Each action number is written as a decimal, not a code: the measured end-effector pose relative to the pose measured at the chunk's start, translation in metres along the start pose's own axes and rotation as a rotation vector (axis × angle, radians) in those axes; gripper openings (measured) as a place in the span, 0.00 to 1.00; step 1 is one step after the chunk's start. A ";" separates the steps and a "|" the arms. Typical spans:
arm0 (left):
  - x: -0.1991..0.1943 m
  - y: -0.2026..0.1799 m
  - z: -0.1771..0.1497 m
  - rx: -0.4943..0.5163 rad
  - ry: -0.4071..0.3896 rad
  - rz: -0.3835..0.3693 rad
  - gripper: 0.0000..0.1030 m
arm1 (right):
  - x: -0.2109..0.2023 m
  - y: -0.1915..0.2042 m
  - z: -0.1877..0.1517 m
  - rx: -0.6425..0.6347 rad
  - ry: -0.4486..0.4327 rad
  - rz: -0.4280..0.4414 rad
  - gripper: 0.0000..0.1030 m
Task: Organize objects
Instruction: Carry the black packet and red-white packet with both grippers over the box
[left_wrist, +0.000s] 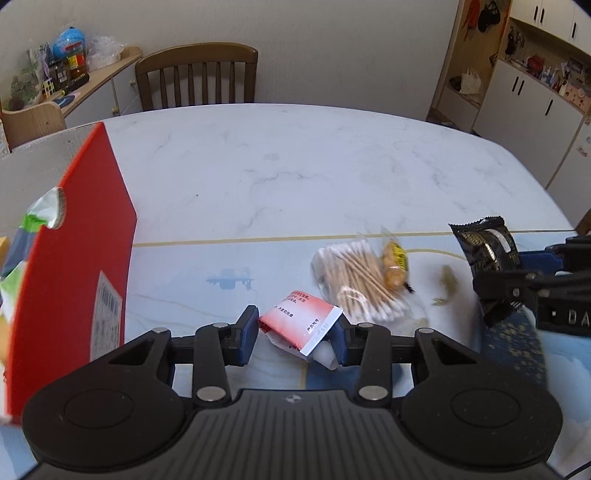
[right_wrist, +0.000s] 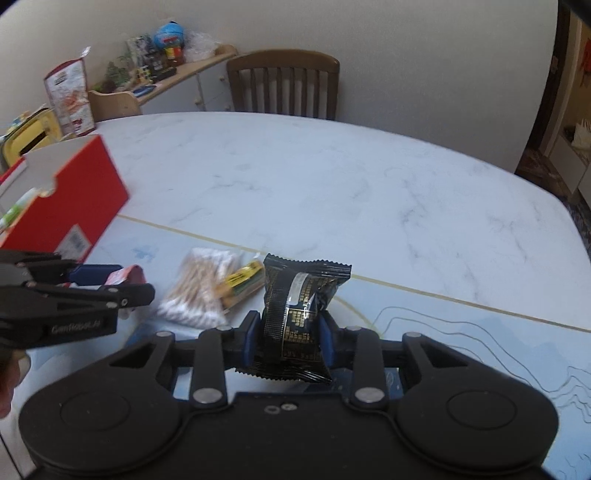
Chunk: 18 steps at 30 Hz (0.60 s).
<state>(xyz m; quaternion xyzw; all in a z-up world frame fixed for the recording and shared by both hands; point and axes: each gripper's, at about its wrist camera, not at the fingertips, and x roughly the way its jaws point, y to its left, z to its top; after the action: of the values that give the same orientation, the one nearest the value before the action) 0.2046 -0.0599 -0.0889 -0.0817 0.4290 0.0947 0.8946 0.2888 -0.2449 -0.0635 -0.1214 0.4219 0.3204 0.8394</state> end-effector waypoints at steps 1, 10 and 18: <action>-0.005 0.001 -0.001 -0.002 0.000 -0.008 0.38 | -0.006 0.004 -0.002 -0.007 -0.006 0.003 0.31; -0.056 0.009 -0.002 0.015 -0.020 -0.090 0.38 | -0.052 0.032 -0.002 0.010 -0.035 0.051 0.31; -0.100 0.034 -0.004 0.040 -0.045 -0.134 0.38 | -0.075 0.075 0.008 0.005 -0.067 0.100 0.31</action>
<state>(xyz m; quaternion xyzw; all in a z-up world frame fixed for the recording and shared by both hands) 0.1323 -0.0379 -0.0157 -0.0905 0.4039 0.0277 0.9099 0.2129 -0.2163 0.0053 -0.0876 0.3997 0.3647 0.8364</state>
